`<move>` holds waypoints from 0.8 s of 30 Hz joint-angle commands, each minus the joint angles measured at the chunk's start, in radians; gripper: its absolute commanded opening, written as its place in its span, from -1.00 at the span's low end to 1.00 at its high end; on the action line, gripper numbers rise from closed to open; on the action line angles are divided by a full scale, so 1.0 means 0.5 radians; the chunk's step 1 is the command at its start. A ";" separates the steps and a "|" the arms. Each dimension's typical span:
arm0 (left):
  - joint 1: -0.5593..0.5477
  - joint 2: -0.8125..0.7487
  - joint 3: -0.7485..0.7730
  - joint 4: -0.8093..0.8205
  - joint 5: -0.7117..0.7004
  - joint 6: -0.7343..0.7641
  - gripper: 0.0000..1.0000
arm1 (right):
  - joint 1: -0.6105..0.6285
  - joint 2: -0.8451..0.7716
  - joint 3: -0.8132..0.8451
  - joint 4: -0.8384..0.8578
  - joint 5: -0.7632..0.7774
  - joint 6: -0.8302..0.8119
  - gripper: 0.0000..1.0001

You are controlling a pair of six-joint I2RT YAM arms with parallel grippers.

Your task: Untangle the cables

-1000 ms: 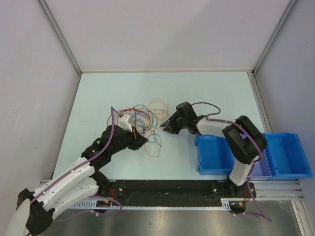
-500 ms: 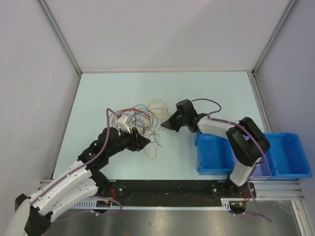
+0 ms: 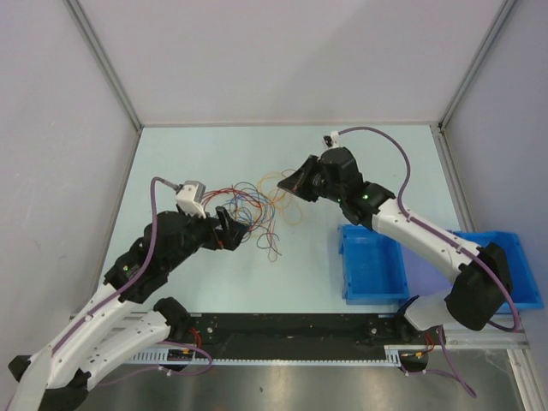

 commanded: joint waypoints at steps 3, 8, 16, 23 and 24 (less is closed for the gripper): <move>-0.007 -0.088 -0.031 -0.181 -0.198 0.096 1.00 | 0.031 -0.223 0.272 -0.346 0.186 -0.432 -1.00; -0.010 -0.088 -0.028 -0.181 -0.211 0.102 0.99 | 0.031 -0.364 0.428 -0.539 0.259 -0.610 -1.00; -0.010 -0.091 -0.040 -0.163 -0.205 0.087 0.99 | 0.019 -0.551 0.634 -0.919 0.478 -0.843 -1.00; -0.007 -0.082 -0.040 -0.166 -0.195 0.087 1.00 | -0.049 -0.769 0.760 -1.183 0.738 -0.981 -1.00; -0.010 -0.085 -0.043 -0.163 -0.195 0.087 1.00 | -0.073 -0.796 0.781 -1.214 0.763 -0.996 -1.00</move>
